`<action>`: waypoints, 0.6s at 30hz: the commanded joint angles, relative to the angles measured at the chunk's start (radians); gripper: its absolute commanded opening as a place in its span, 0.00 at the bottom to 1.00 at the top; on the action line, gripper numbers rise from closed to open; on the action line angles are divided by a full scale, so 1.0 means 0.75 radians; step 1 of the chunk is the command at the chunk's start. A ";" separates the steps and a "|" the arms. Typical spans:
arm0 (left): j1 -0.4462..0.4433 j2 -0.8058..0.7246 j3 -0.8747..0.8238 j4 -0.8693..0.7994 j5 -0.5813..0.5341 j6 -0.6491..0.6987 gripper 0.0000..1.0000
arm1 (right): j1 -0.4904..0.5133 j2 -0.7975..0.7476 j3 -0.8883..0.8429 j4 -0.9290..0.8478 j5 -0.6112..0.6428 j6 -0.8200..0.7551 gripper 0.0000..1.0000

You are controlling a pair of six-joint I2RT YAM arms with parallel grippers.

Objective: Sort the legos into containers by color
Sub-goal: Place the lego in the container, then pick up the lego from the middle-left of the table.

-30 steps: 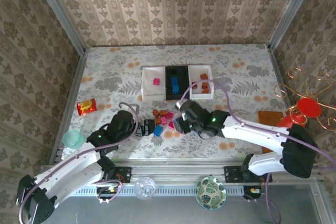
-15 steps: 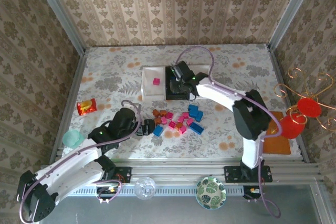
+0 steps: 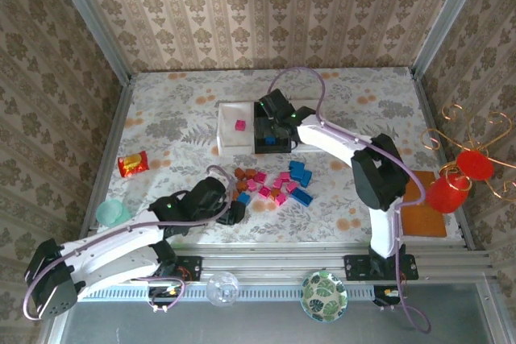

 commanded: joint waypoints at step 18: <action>-0.052 0.655 0.248 0.151 -0.132 0.143 0.64 | 0.013 -0.602 -0.535 0.196 0.000 0.087 0.77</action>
